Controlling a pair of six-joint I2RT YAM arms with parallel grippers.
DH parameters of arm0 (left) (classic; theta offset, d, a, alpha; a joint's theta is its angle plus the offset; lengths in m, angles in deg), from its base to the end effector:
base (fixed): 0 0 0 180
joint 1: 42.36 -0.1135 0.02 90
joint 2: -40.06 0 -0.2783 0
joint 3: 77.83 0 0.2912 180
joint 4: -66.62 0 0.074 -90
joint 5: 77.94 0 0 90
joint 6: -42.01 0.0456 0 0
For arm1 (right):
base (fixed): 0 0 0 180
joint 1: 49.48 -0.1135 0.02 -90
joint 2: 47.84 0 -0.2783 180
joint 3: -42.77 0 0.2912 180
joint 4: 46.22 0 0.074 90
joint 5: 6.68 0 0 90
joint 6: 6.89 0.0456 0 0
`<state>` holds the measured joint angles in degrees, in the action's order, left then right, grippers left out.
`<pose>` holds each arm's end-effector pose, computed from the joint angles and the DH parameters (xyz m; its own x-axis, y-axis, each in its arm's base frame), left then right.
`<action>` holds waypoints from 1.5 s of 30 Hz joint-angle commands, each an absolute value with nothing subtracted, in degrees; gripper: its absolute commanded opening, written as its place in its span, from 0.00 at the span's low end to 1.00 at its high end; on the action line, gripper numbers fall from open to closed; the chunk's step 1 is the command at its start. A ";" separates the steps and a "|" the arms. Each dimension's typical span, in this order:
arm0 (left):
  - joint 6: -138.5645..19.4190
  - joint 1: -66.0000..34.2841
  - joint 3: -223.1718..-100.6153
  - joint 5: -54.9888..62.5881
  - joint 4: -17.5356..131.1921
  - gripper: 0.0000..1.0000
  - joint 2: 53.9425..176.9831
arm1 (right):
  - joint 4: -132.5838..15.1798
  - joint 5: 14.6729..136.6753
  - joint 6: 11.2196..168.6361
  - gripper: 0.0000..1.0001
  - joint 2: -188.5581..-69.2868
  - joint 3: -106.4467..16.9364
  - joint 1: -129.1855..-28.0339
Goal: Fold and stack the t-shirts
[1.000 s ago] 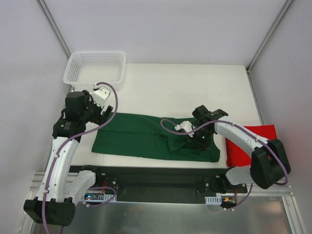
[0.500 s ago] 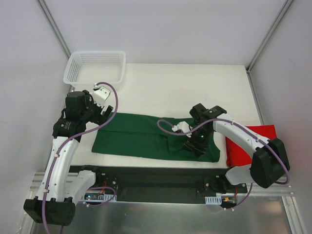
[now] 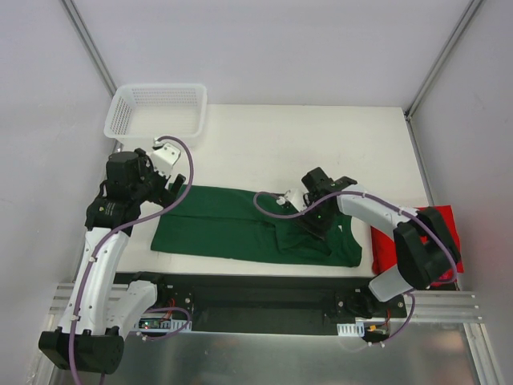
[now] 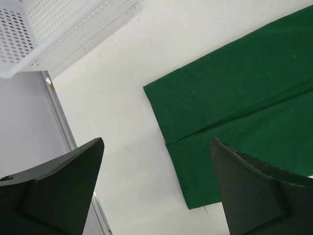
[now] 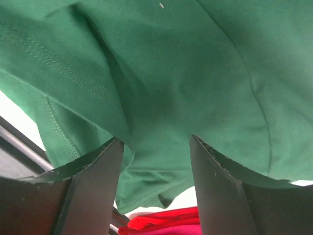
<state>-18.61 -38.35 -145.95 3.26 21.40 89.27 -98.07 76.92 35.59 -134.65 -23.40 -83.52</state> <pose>0.2194 -0.0224 0.3658 -0.2843 0.5059 -0.8144 0.3963 0.8355 0.3807 0.2565 0.1794 0.1749 -0.1029 -0.9540 -0.2816 -0.9773 0.1497 -0.1501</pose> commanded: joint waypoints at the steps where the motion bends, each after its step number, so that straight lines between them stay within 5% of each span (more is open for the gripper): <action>1: -18.11 -39.02 -144.83 2.57 21.68 0.90 87.61 | -97.83 78.92 36.27 0.57 -134.94 -23.09 -84.46; 9: -18.20 -39.02 -145.10 2.31 21.77 0.90 88.66 | -105.39 75.58 35.13 0.45 -132.14 -24.32 -86.83; 16: -18.37 -39.02 -145.71 2.04 21.77 0.90 89.01 | -112.41 71.28 33.37 0.13 -132.13 -24.49 -88.33; 24: -18.20 -39.02 -145.71 2.48 21.68 0.90 89.01 | -119.45 65.56 29.24 0.11 -135.46 -25.90 -89.74; 29: -18.11 -39.02 -145.89 2.74 21.68 0.90 89.01 | -123.93 61.79 25.64 0.28 -138.89 -26.34 -90.35; 30: -18.11 -39.02 -145.97 2.66 21.68 0.90 89.10 | -124.72 61.00 23.98 0.42 -139.24 -26.42 -90.44; 31: -18.02 -39.02 -145.89 2.74 21.68 0.90 89.19 | -125.77 59.86 23.53 0.89 -139.77 -26.60 -90.35; 32: -18.02 -39.02 -145.97 2.74 21.68 0.90 89.10 | -125.87 59.41 23.26 0.96 -139.60 -26.78 -90.44; 45: -18.37 -39.02 -148.07 3.00 21.68 0.91 95.41 | -94.95 87.62 38.29 0.96 -126.76 -25.80 -82.71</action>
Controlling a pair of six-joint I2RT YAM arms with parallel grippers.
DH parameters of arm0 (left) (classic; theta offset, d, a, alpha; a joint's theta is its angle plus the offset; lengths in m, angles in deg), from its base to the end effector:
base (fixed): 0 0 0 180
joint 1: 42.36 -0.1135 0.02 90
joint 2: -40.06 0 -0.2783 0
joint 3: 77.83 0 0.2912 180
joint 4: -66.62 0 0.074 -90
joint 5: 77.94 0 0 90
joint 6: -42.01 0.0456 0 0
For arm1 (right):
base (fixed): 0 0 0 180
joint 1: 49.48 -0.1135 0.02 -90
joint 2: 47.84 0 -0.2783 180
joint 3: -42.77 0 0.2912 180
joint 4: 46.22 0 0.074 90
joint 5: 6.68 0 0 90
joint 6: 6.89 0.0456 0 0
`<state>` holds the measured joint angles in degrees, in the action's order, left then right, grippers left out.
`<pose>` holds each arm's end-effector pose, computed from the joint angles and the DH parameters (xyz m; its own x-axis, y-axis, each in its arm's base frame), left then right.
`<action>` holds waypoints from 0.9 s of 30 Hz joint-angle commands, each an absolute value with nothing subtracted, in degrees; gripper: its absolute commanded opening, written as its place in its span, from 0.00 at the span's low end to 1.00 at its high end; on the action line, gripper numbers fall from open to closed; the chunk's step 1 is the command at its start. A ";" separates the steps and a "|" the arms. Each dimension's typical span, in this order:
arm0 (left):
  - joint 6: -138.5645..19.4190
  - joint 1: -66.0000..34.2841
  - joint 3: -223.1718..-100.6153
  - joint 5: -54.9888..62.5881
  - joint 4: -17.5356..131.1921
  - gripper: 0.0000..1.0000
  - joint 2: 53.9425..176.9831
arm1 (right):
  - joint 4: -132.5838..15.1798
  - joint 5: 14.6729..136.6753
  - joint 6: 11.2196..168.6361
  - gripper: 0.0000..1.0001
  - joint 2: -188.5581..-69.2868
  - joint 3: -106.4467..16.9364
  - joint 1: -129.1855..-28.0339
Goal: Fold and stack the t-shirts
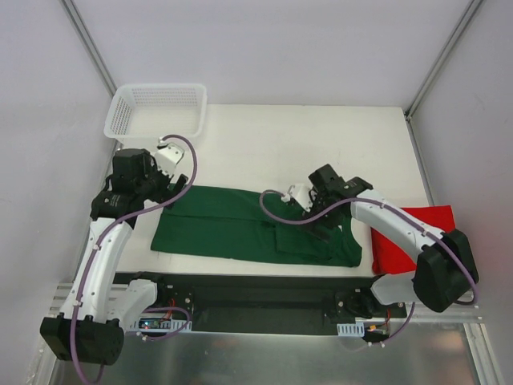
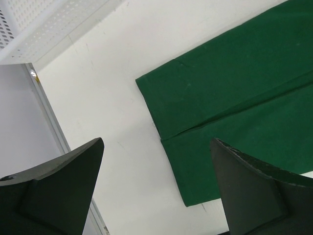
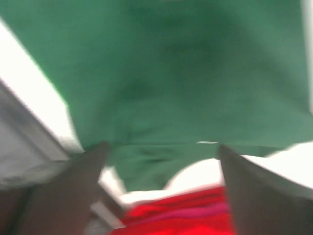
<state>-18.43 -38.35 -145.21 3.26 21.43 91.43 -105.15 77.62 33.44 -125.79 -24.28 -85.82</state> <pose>0.2291 -0.0231 0.3532 -0.3232 0.5114 -0.7962 0.4160 0.8326 0.3658 0.2301 0.1749 0.2185 -0.0188 -0.9556 -0.2942 -0.9759 0.0816 -0.2025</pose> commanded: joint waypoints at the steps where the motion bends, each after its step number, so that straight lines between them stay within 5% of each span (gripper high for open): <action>1: -18.29 -39.02 -148.43 3.27 21.76 0.91 96.56 | -93.89 89.62 38.55 0.96 -127.64 -26.42 -81.05; 16: -16.71 -37.88 -160.65 6.96 24.92 0.90 126.18 | -83.77 96.94 37.41 0.96 -141.71 -31.96 -71.37; 27: -13.54 -21.28 -164.25 15.57 29.94 0.91 136.73 | -87.11 91.67 36.62 0.96 -138.37 -28.45 -71.02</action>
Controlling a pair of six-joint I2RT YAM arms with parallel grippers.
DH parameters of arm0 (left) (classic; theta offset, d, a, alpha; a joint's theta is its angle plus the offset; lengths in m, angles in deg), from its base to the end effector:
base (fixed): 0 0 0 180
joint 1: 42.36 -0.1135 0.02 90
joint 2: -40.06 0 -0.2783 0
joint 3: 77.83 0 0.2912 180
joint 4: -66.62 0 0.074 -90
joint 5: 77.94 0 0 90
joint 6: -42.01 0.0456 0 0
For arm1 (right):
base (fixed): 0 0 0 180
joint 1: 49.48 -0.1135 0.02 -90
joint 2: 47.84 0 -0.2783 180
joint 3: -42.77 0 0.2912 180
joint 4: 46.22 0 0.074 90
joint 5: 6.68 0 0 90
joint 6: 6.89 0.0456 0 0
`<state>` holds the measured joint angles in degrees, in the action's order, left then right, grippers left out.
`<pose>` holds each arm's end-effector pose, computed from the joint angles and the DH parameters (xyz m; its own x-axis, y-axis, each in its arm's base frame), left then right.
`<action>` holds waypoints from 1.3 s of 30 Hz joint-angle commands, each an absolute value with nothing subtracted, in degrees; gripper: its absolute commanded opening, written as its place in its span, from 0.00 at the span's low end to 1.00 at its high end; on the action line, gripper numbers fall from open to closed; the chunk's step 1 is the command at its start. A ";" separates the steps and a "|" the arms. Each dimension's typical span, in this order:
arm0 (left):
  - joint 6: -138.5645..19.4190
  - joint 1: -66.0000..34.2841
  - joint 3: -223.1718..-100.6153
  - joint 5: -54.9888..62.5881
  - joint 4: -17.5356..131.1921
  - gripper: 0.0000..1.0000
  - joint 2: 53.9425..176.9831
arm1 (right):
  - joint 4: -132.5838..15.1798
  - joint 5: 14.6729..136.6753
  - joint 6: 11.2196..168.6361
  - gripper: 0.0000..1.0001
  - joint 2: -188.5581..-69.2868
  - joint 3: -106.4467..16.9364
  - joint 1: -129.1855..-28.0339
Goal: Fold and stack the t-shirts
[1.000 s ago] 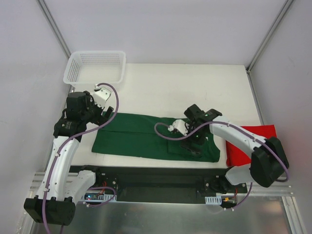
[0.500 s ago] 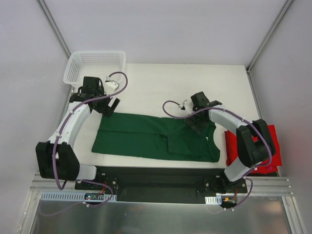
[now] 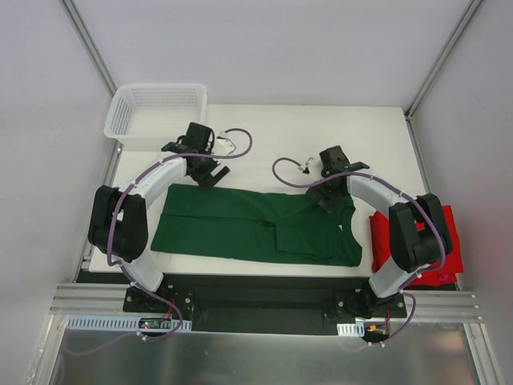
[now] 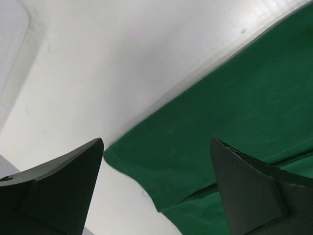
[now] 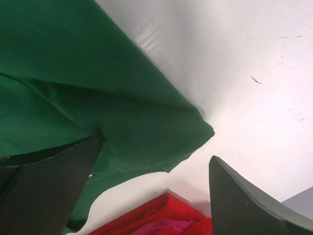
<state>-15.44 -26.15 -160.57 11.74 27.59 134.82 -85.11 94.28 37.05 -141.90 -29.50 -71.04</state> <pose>0.3870 -0.1128 0.2372 -0.4775 0.6991 -0.5322 0.6399 0.6918 0.3346 0.3457 0.1273 0.1795 -0.3653 -0.9044 -0.2204 -0.7742 0.4266 -0.4676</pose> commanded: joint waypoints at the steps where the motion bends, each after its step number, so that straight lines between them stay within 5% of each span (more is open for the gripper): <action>1: -13.45 -20.13 -164.95 16.10 30.03 0.91 137.95 | -87.28 91.49 36.62 0.96 -138.20 -27.93 -71.02; 17: -11.87 -9.94 -175.68 13.82 31.08 0.93 149.83 | -91.68 88.06 32.75 0.96 -133.45 -21.33 -71.02; 39: -12.31 -4.12 -173.75 12.59 29.59 0.94 153.96 | -92.82 86.57 33.01 0.96 -134.50 -20.54 -71.19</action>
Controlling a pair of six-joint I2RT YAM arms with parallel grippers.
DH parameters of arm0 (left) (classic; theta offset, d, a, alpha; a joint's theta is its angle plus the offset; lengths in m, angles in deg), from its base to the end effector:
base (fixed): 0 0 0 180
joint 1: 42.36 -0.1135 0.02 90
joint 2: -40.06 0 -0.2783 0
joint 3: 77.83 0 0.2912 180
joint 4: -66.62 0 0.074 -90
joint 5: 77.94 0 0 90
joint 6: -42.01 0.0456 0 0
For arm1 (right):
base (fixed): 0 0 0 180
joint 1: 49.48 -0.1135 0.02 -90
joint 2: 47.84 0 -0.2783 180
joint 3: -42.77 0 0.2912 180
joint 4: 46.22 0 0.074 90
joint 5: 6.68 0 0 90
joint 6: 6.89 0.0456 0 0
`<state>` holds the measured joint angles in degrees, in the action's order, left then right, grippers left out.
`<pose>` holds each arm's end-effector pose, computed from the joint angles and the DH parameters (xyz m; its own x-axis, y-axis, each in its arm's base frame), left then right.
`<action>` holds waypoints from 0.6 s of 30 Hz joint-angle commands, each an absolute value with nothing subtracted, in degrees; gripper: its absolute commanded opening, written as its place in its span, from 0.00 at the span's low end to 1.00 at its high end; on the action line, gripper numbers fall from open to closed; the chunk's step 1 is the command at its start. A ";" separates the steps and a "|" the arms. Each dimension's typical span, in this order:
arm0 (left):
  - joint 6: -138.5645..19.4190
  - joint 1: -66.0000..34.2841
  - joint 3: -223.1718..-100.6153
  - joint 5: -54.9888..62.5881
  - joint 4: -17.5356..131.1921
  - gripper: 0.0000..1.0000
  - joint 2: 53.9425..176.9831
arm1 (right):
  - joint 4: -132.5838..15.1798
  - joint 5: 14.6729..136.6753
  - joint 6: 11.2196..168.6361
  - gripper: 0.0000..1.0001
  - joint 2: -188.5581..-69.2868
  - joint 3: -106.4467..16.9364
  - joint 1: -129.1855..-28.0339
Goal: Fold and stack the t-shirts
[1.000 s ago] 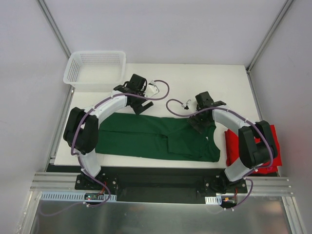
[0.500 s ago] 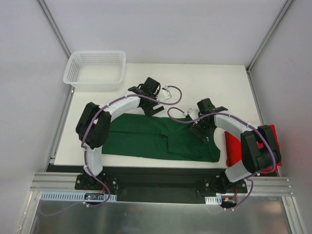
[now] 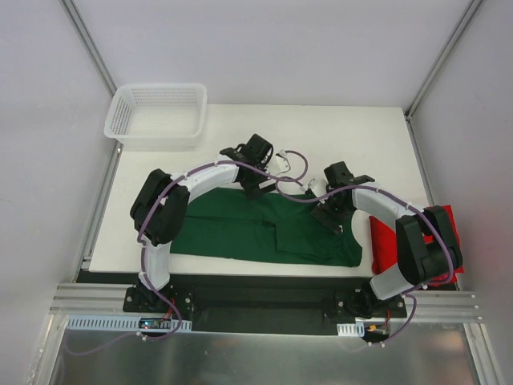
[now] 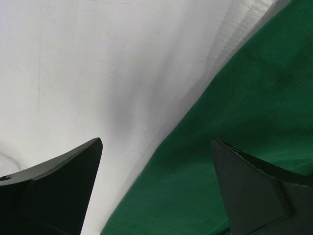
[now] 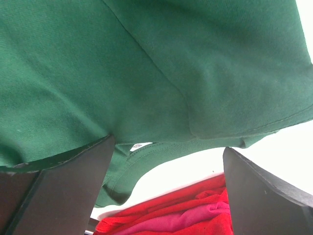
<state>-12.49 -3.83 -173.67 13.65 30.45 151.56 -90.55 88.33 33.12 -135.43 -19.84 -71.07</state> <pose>0.3734 -0.2957 0.1998 -0.1469 0.8590 -0.4905 0.8532 0.3609 0.3766 0.2939 0.1120 0.1569 -0.3005 -0.9395 -0.1646 -0.8835 0.3392 -0.3231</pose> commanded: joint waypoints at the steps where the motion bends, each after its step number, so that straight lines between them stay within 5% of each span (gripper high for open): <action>1: -12.22 -4.12 -173.83 12.59 29.59 0.94 154.31 | -93.08 86.39 32.93 0.96 -134.24 -20.54 -71.19; 18: -9.50 -4.12 -178.49 15.49 29.68 0.94 160.90 | -96.60 86.57 31.78 0.96 -130.38 -18.25 -75.23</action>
<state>-11.26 -3.83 -176.90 13.89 29.84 158.34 -93.61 87.11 32.48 -133.03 -18.92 -73.62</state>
